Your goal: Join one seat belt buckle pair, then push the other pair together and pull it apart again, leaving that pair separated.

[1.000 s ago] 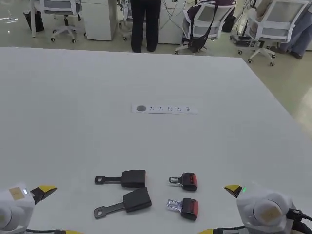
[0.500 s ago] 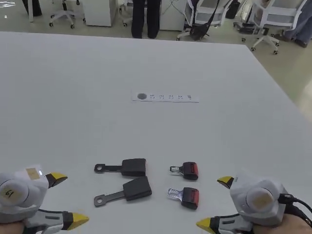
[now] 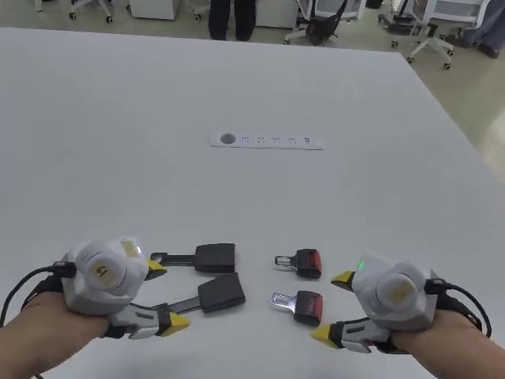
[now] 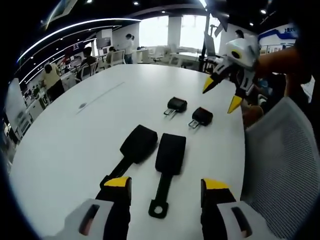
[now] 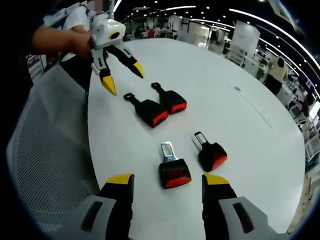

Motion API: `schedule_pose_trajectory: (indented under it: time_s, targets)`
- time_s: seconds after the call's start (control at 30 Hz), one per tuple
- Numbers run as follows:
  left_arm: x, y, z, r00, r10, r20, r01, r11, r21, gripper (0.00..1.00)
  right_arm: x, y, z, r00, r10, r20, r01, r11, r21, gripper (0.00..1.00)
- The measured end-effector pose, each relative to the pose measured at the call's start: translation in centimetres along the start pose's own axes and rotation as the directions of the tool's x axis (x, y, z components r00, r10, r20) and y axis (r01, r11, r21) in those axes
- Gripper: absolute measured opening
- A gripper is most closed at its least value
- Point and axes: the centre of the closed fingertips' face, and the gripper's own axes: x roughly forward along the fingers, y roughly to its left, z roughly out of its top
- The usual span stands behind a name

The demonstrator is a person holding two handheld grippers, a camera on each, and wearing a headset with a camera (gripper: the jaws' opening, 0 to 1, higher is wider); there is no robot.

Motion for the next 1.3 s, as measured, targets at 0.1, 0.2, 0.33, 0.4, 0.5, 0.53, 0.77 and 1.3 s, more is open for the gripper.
schedule_pose_trajectory:
  time_s: [0.1,0.2,0.33,0.4,0.5,0.53,0.77,1.3]
  targets:
    - [1.3,0.1,0.2,0.9996,-0.016,-0.022,0.017,0.999,0.037,0.53,1.2,-0.2,-0.2,0.9999,0.012,-0.009,-0.012,1.0,-0.015,0.54]
    - [2.6,0.1,0.3,0.9988,-0.032,-0.038,0.034,0.998,0.056,0.52,1.6,0.0,-0.3,0.9989,0.04,-0.025,-0.041,0.999,-0.016,0.49]
    - [4.2,-0.2,0.1,0.9935,-0.062,-0.096,0.074,0.989,0.129,0.47,3.0,-0.2,-1.0,0.9948,0.072,-0.072,-0.077,0.995,-0.059,0.44]
    - [4.7,-0.3,0.4,0.9926,-0.064,-0.103,0.078,0.987,0.141,0.47,3.4,-0.5,-1.2,0.9932,0.08,-0.085,-0.086,0.994,-0.066,0.41]
    - [5.6,-0.2,0.4,0.9889,-0.069,-0.132,0.092,0.981,0.172,0.45,3.9,-0.8,-1.3,0.9911,0.093,-0.095,-0.099,0.993,-0.065,0.39]
    - [5.6,-0.3,0.6,0.9883,-0.069,-0.136,0.093,0.98,0.178,0.45,4.0,-0.9,-1.3,0.9908,0.094,-0.097,-0.101,0.993,-0.067,0.38]
    - [6.7,-0.5,0.8,0.983,-0.099,-0.155,0.127,0.975,0.182,0.45,4.6,-0.9,-1.4,0.9837,0.151,-0.098,-0.154,0.988,-0.024,0.36]
    - [7.0,-1.6,-0.5,0.9582,-0.173,-0.228,0.239,0.921,0.307,0.34,5.2,-0.7,-3.0,0.9631,0.191,-0.19,-0.224,0.96,-0.17,0.33]
